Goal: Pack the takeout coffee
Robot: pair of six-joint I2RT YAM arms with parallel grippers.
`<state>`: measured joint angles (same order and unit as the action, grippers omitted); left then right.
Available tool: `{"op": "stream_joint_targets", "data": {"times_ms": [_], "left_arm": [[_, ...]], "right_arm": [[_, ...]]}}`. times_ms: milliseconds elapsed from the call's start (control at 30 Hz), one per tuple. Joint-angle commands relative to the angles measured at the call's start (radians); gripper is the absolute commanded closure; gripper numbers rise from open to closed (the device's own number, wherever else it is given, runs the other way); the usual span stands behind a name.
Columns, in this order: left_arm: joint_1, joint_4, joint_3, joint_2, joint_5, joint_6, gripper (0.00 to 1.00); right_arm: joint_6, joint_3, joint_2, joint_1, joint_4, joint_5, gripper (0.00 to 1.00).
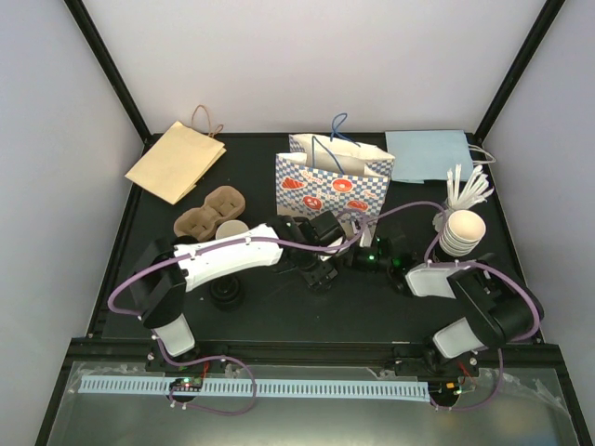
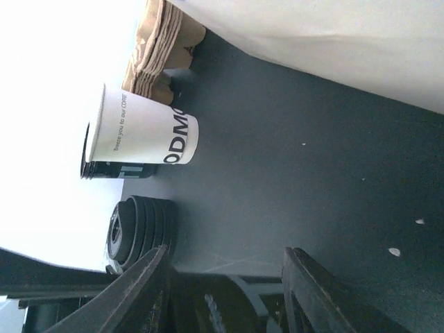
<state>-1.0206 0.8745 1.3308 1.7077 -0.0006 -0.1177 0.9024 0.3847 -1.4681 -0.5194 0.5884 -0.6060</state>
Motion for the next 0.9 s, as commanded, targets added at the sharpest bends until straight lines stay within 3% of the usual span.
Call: {"op": "stream_joint_targets", "data": {"times_ms": [0, 367, 700, 867], "left_arm": [[-0.048, 0.088, -0.055, 0.071, 0.079, 0.038, 0.38], [-0.049, 0.09, -0.051, 0.088, 0.05, 0.033, 0.38], [-0.049, 0.074, -0.064, 0.094, 0.052, 0.028, 0.38], [-0.049, 0.074, -0.065, 0.101, 0.051, 0.014, 0.38]], "right_arm": [[-0.02, 0.007, -0.073, -0.017, -0.04, -0.108, 0.53], [-0.046, -0.058, -0.169, -0.013, 0.025, -0.156, 0.53], [-0.087, -0.129, -0.421, -0.016, 0.183, -0.14, 0.55], [-0.103, -0.127, -0.321, -0.014, 0.103, -0.094, 0.56]]}}
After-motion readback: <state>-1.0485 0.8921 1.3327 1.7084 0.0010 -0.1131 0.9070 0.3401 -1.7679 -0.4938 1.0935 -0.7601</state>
